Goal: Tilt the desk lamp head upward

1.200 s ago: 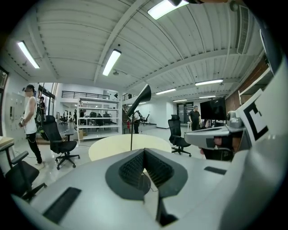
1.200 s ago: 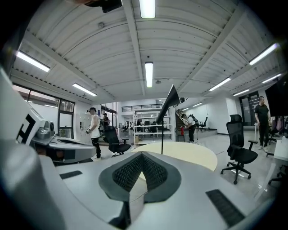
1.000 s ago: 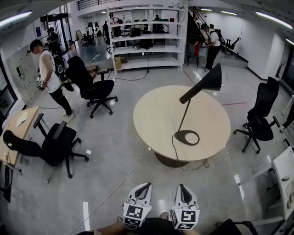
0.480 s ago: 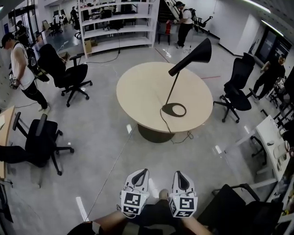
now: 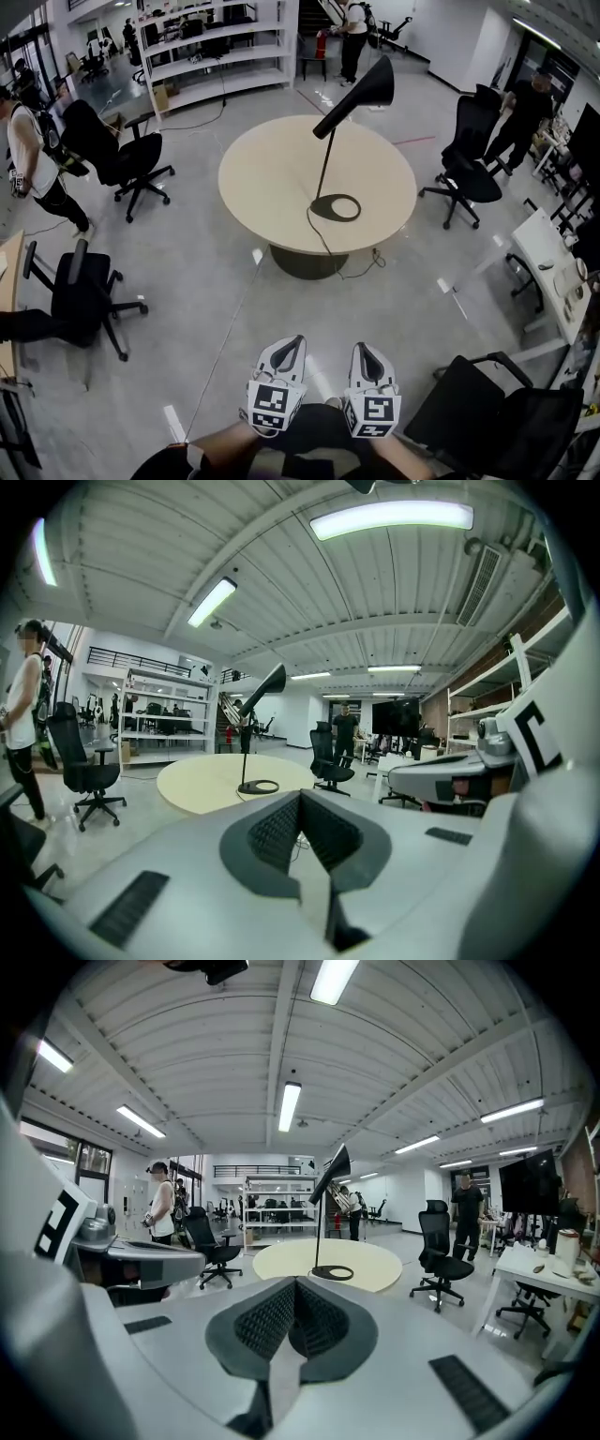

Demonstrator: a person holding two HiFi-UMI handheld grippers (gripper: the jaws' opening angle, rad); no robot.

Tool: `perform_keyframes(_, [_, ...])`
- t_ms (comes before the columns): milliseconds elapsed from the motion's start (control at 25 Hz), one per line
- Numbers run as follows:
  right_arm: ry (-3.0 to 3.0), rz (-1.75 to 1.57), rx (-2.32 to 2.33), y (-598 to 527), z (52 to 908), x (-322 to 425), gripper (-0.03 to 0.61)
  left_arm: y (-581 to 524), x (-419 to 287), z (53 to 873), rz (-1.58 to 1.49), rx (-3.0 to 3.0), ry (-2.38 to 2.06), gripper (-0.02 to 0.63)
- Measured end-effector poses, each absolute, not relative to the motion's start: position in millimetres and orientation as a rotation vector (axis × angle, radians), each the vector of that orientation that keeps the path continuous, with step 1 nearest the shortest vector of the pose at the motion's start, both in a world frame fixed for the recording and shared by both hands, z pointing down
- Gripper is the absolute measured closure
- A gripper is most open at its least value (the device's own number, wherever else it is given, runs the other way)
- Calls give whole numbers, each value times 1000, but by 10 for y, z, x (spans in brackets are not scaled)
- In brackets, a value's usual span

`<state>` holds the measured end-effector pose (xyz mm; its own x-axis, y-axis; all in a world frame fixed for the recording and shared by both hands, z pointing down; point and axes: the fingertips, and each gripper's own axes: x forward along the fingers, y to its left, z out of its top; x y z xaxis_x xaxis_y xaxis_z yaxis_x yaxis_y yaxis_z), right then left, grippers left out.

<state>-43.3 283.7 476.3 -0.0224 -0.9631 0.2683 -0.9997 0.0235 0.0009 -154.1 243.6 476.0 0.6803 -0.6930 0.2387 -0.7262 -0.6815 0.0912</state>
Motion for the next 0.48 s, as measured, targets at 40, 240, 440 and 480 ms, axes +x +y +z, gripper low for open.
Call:
perform_keyframes(40, [-2104,282,2045,2865,4764,-370,563,2465,-1467,4753,276,2715,-1155,569])
perform_keyframes(240, [-2138,314,2037,3017,4793,-57,563,2623,-1180,4823,296,2673,-1155,569])
perform_keyframes(440, [-2163,317,2016,3016,4831,114,563,2649,-1060,4873,304,2646,-1190,569])
perform_keyframes(480, [-2169,317,2006,3022,4836,124,563,2667,-1043,4882,306,2640,-1194,569])
